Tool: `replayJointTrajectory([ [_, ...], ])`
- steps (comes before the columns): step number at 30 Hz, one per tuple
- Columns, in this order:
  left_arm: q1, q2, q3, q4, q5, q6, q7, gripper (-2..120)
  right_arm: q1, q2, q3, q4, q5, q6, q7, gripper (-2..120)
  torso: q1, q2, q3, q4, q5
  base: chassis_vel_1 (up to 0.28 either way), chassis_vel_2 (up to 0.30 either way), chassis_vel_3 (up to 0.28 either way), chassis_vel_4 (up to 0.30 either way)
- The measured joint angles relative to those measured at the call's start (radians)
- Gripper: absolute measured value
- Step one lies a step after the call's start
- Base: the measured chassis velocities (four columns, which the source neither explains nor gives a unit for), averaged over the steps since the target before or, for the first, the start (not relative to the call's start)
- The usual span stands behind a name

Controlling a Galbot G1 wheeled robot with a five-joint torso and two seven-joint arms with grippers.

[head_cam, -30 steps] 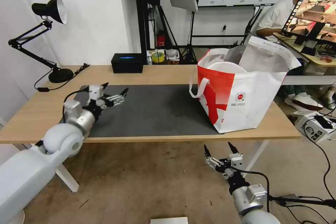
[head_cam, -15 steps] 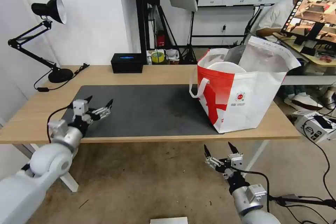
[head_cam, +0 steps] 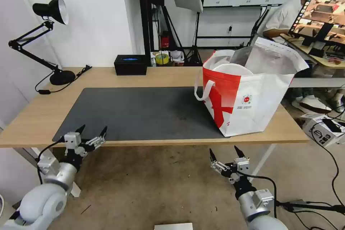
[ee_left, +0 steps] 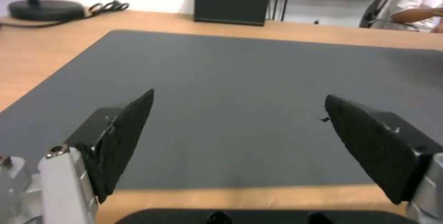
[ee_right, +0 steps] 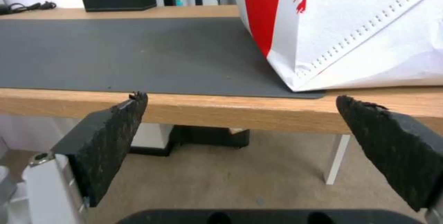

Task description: Pick up the trash from the table and place it into the takeout bag.

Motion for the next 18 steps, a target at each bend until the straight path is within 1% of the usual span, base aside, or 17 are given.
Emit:
replayJointTrajectory([
  [3, 0.043, -0.026, -0.027, -0.015, 0.003, -0.004, 0.009, 100, 0.000, 0.000, 0.000, 0.000, 0.000, 0.000, 0.000, 100, 0.000, 0.000, 0.000, 0.0001, 0.0000, 0.000, 0.000, 0.000, 0.000],
  [7, 0.066, -0.053, -0.041, -0.027, 0.013, -0.004, 0.009, 100, 0.000, 0.000, 0.000, 0.000, 0.000, 0.000, 0.000, 100, 0.000, 0.000, 0.000, 0.0000, 0.0001, 0.000, 0.000, 0.000, 0.000],
  [10, 0.101, -0.085, -0.056, -0.032, 0.040, -0.013, 0.011, 100, 0.000, 0.000, 0.000, 0.000, 0.000, 0.000, 0.000, 100, 0.000, 0.000, 0.000, 0.0001, 0.0001, 0.000, 0.000, 0.000, 0.000],
  [14, 0.118, -0.111, -0.068, -0.031, 0.053, -0.023, 0.016, 100, 0.000, 0.000, 0.000, 0.000, 0.000, 0.000, 0.000, 100, 0.000, 0.000, 0.000, 0.0000, 0.0000, 0.000, 0.000, 0.000, 0.000],
  [18, 0.132, -0.121, -0.077, -0.030, 0.056, -0.026, 0.025, 100, 0.000, 0.000, 0.000, 0.000, 0.000, 0.000, 0.000, 100, 0.000, 0.000, 0.000, 0.0000, 0.0000, 0.000, 0.000, 0.000, 0.000],
])
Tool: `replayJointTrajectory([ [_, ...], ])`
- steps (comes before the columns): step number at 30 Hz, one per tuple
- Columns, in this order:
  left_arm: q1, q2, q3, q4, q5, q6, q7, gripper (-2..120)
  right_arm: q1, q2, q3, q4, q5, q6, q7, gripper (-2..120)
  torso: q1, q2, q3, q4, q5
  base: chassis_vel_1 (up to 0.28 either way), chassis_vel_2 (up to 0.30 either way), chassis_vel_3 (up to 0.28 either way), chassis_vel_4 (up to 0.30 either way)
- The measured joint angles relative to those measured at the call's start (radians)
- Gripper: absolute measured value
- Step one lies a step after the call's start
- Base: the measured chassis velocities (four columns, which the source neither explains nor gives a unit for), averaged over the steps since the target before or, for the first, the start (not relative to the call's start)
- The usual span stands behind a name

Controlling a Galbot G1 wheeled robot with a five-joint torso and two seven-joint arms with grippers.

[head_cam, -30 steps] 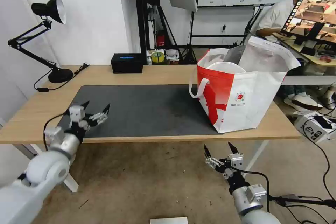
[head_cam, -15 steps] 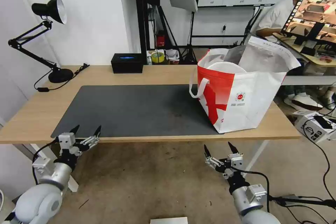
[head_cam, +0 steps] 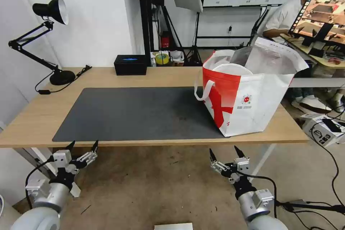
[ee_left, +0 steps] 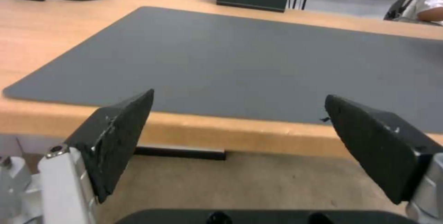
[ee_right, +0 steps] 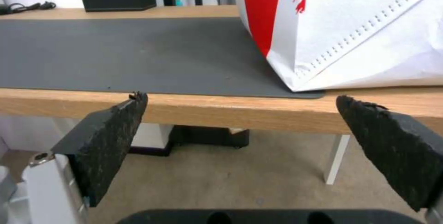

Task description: Pick up the trash from the table and place it into the takeout bag.

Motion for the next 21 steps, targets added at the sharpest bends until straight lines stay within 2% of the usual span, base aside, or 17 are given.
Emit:
replayJointTrajectory([
  [9, 0.042, -0.006, -0.021, 0.010, -0.002, -0.007, 0.036, 100, 0.000, 0.000, 0.000, 0.000, 0.000, 0.000, 0.000, 100, 0.000, 0.000, 0.000, 0.0000, 0.0000, 0.000, 0.000, 0.000, 0.000],
  [21, 0.040, -0.005, -0.021, 0.011, -0.004, -0.005, 0.037, 100, 0.000, 0.000, 0.000, 0.000, 0.000, 0.000, 0.000, 100, 0.000, 0.000, 0.000, 0.0000, 0.0000, 0.000, 0.000, 0.000, 0.000],
])
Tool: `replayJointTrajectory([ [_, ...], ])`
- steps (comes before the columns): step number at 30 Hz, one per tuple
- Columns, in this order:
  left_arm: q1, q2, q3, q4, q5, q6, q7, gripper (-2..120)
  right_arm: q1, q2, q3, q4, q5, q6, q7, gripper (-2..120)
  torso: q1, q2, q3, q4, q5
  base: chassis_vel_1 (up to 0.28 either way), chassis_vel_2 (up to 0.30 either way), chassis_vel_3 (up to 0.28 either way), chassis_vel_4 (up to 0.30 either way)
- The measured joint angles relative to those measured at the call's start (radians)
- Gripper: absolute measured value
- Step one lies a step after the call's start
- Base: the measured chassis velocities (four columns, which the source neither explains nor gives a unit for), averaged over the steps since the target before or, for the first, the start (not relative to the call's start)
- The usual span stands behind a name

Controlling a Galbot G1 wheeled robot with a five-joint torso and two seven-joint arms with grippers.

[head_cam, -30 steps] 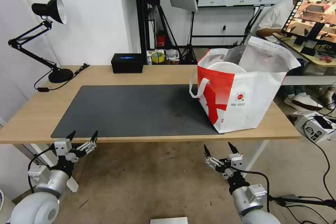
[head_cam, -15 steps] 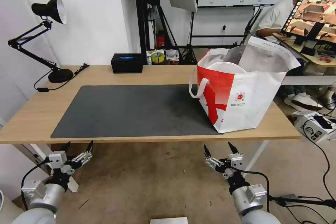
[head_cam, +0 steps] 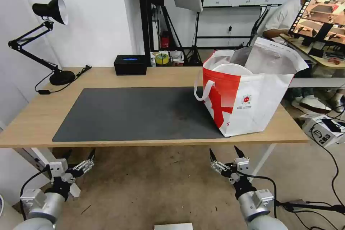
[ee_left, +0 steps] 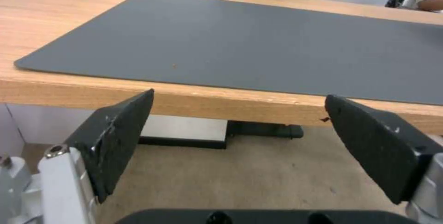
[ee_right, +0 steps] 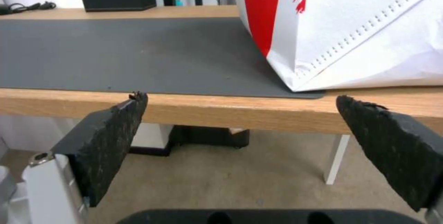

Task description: Pick up the trash from the table and place it into the takeout bag.

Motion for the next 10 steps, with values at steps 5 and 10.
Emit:
replayJointTrajectory([
  [5, 0.000, 0.000, 0.001, 0.000, 0.000, 0.000, 0.000, 100, 0.000, 0.000, 0.000, 0.000, 0.000, 0.000, 0.000, 100, 0.000, 0.000, 0.000, 0.0000, 0.0000, 0.000, 0.000, 0.000, 0.000],
  [10, -0.001, 0.001, 0.001, 0.000, -0.001, 0.001, 0.000, 100, 0.000, 0.000, 0.000, 0.000, 0.000, 0.000, 0.000, 100, 0.000, 0.000, 0.000, 0.0000, 0.0000, 0.000, 0.000, 0.000, 0.000],
])
